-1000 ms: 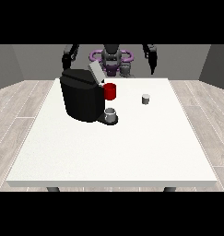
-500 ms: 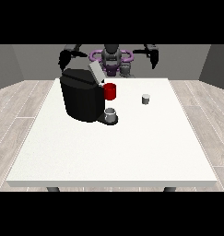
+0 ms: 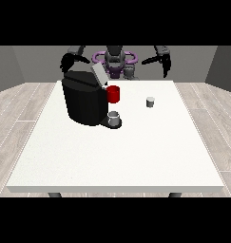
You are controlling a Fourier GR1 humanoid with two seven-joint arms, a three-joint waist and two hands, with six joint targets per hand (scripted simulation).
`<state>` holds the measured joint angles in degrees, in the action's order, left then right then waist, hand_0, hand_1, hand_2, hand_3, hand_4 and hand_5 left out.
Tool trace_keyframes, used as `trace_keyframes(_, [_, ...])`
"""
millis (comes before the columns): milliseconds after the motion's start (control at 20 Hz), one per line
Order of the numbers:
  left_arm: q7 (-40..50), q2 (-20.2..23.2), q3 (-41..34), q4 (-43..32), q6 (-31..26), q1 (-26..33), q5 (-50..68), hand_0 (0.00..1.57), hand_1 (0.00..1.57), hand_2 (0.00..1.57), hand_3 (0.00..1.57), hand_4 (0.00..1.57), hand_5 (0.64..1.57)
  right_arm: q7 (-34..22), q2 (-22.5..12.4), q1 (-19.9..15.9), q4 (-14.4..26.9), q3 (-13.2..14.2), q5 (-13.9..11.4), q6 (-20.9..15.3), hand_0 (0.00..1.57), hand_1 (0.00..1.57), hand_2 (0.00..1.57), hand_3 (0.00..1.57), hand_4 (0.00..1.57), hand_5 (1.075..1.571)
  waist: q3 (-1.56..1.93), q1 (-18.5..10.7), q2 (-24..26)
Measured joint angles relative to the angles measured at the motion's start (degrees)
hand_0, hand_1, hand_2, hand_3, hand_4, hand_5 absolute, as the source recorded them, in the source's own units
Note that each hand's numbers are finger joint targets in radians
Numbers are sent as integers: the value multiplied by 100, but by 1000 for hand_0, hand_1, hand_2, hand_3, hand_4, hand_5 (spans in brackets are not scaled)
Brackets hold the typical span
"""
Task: Insert the coffee pod into the coffee machine and close the lid
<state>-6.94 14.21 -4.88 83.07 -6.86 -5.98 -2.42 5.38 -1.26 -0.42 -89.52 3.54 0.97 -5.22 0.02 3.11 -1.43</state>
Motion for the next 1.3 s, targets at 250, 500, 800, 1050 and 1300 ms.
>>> trace_keyframes(250, [239,315,-283,-724,-189,-650,30,0,0,0,0,0,1571,-20,29,-204,-51,-116,-8,12,0,0,0,0,283,1571,-2,247,-287])
trace_keyframes(500, [258,517,-388,-1476,-239,-1113,-152,0,0,0,0,0,1571,-28,67,-401,21,-231,-19,-17,0,0,0,0,337,1571,-3,356,-563])
trace_keyframes(800, [100,683,-504,-2415,-166,-1629,-406,0,0,0,0,0,1571,-399,20,-742,-7,-305,-97,-204,0,0,0,0,392,1571,-4,453,-818])
trace_keyframes(1050, [130,565,-237,-2783,15,-1830,-831,0,0,113,0,0,1571,-272,-35,-918,397,-181,-160,-260,0,0,0,0,423,1571,-3,371,-859])
trace_keyframes(1300, [42,522,-54,-3198,139,-2011,-1222,223,223,529,222,0,1571,-208,-58,-979,713,-135,-216,-294,0,0,0,0,412,1571,-2,355,-829])
